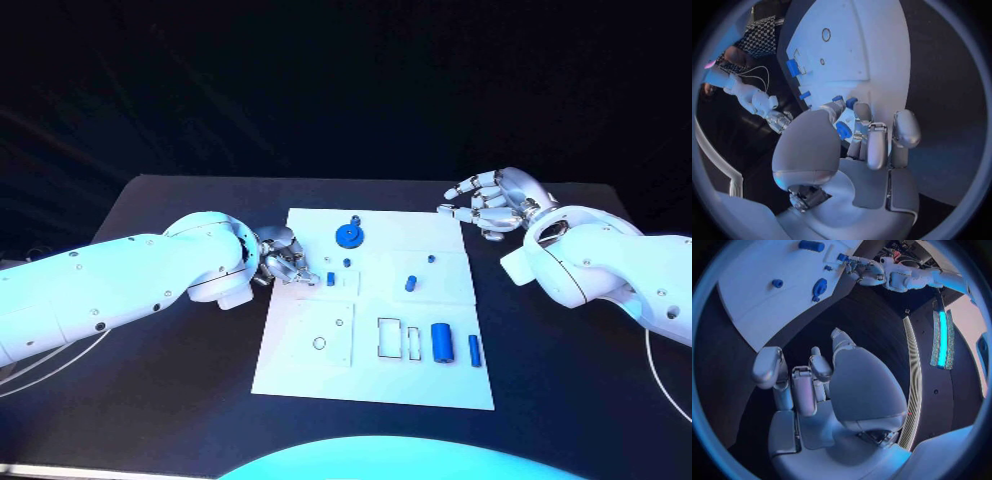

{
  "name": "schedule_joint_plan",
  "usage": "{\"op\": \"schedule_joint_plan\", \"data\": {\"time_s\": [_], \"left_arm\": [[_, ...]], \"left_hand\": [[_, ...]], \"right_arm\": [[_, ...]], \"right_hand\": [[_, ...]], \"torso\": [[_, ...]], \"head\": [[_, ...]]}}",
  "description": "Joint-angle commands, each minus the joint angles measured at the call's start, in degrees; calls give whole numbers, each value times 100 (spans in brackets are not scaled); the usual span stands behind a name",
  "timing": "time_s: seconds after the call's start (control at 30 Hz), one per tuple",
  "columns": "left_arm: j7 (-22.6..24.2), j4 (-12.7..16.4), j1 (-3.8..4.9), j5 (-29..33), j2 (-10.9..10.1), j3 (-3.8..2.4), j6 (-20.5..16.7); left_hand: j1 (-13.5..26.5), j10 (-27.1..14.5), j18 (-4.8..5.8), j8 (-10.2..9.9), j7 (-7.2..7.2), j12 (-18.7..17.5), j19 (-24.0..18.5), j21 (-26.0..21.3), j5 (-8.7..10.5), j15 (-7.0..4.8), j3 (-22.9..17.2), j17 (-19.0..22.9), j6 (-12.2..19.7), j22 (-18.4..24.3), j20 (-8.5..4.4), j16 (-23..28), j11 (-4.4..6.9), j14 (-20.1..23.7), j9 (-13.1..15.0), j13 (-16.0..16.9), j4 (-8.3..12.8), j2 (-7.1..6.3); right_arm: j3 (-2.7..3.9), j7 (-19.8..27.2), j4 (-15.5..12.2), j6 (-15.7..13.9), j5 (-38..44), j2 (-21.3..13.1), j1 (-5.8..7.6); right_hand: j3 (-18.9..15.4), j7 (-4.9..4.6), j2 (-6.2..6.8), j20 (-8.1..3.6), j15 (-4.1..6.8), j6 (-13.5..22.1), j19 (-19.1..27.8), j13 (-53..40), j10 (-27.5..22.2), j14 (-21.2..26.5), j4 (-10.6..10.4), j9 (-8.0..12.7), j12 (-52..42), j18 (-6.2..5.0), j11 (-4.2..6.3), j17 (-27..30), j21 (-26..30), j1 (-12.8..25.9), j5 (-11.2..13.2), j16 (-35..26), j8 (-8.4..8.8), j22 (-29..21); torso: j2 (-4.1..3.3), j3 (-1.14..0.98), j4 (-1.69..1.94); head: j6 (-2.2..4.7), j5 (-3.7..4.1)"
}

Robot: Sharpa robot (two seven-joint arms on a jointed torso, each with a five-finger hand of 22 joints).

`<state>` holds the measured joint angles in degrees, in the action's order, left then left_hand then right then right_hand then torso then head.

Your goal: Assemble the parts on the task board

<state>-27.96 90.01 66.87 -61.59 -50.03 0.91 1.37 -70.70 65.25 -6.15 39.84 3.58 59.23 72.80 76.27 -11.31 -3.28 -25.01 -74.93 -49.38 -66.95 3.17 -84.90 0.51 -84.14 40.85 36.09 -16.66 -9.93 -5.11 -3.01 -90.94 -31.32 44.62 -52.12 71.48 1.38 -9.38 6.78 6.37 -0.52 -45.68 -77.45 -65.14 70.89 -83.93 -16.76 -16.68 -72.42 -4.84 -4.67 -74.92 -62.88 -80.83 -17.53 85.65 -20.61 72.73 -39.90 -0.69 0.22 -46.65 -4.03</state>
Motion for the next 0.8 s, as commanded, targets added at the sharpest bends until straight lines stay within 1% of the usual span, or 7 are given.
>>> {"op": "schedule_joint_plan", "data": {"time_s": [0.03,0.37,0.57,0.63,0.67,0.7,0.8], "left_arm": [[13,-5,-2,38,17,1,113],[14,-39,-2,69,33,1,95],[16,-59,-2,128,39,1,42],[19,-61,-2,152,44,1,37],[22,-61,-2,167,50,1,37],[22,-61,-2,171,52,1,38],[28,-61,-2,199,64,1,49]], "left_hand": [[-74,47,84,13,-24,7,45,43,-32,-46,-69,-577,-15,-13,-7,-35,11,-312,-15,6,8,-5],[-133,66,90,-4,-28,-9,62,58,-35,-52,-194,-616,-33,-40,-14,-55,16,-323,-52,-1,-1,10],[-90,78,90,-118,-4,-71,58,58,-33,-41,-486,-621,-37,-45,-13,-55,3,-324,-161,-49,3,152],[-267,83,90,-170,6,-116,56,59,-38,-44,-825,-622,-34,-52,-13,-53,-4,-324,-208,-74,50,156],[-492,84,90,-178,8,-159,58,64,-55,-46,-1203,-622,-9,-62,-17,-51,-3,-324,-212,-92,198,112],[-543,81,89,-175,31,-181,56,66,-52,-35,-1380,-621,3,-64,-20,-50,-9,-324,-207,-102,258,66],[-482,114,89,-107,65,-239,52,89,-57,-12,-2103,-627,15,-91,-4,-49,-41,-325,-145,-123,524,-177]], "right_arm": [[1,53,-2,-4,12,-1,-4],[1,55,2,-3,12,0,-6],[1,55,5,0,12,1,-10],[1,55,6,2,12,1,-12],[1,56,6,3,12,1,-13],[1,56,7,4,12,1,-14],[1,56,9,7,12,2,-17]], "right_hand": [[28,3,5,-13,27,-31,29,-2,-23,-368,10,6,10,-96,14,-504,21,52,-21,-17,-6,4],[28,3,5,-13,27,-31,29,-2,-23,-368,10,6,10,-96,14,-504,21,52,-21,-17,-6,4],[40,4,4,-13,28,-35,29,-14,-11,-370,11,8,-1,-97,15,-507,30,51,-26,-17,-7,2],[40,4,4,-13,28,-35,29,-14,-11,-370,11,8,-1,-97,15,-507,30,51,-26,-17,-7,2],[40,4,4,-13,28,-35,29,-14,-11,-370,11,8,-1,-97,15,-507,30,51,-26,-17,-7,2],[40,4,4,-13,28,-35,29,-14,-11,-370,11,8,-1,-97,15,-507,30,51,-26,-17,-7,2],[40,4,4,-13,28,-35,29,-14,-11,-370,11,8,-1,-97,15,-507,30,51,-26,-17,-7,2]], "torso": [[0,0,-2],[0,-4,1],[-1,-3,-2],[2,-2,-2],[2,-2,-2],[1,-2,-1],[0,-2,0]], "head": [[-9,2],[-12,6],[-10,5],[-12,3],[-13,3],[-16,3],[-17,4]]}}
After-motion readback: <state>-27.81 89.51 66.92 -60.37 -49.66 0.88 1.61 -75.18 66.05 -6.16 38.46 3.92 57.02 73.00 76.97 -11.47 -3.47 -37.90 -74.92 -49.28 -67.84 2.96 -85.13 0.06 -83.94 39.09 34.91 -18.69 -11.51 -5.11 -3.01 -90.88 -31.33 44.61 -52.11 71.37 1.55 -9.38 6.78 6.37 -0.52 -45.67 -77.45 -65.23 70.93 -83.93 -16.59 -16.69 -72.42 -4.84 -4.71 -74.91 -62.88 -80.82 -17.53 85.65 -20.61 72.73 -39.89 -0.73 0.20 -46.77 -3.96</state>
